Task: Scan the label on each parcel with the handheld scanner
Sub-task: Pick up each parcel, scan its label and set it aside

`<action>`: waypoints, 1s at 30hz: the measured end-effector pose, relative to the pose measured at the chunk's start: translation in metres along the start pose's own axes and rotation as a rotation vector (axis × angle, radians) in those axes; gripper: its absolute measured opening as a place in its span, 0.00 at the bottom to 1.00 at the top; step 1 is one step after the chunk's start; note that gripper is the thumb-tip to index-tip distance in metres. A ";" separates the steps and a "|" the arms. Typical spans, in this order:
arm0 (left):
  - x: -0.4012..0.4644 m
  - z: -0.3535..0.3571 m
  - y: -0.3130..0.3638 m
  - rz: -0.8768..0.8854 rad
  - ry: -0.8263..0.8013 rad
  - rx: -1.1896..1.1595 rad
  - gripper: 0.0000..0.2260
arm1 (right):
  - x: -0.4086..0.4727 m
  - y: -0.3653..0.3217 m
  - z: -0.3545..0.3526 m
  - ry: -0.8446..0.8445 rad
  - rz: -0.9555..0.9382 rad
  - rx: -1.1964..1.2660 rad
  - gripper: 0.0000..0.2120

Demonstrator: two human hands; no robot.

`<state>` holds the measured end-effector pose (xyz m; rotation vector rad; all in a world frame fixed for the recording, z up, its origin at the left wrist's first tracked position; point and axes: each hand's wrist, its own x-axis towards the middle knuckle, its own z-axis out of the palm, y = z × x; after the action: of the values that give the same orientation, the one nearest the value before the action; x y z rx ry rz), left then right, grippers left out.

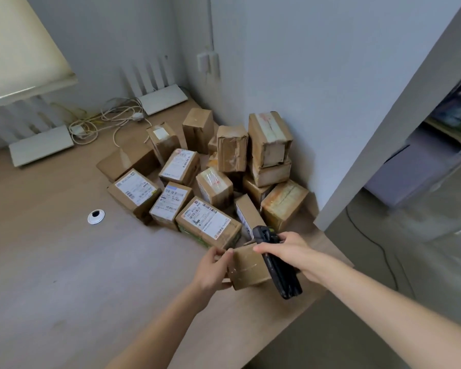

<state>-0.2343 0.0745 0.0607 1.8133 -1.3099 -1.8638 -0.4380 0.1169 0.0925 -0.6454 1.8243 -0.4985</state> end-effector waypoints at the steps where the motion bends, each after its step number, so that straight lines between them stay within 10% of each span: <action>1: -0.005 0.002 0.002 0.001 0.015 -0.029 0.12 | -0.005 -0.002 -0.002 -0.001 -0.001 0.022 0.42; 21: -0.143 -0.045 0.137 0.460 -0.037 -0.154 0.17 | -0.157 -0.124 -0.060 0.119 -0.489 0.189 0.18; 30: -0.198 -0.122 0.160 0.610 -0.068 -0.293 0.27 | -0.223 -0.194 -0.029 0.142 -0.649 0.101 0.30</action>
<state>-0.1497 0.0686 0.3303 1.0548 -1.3299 -1.6659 -0.3687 0.1134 0.3813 -1.1596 1.6806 -1.0791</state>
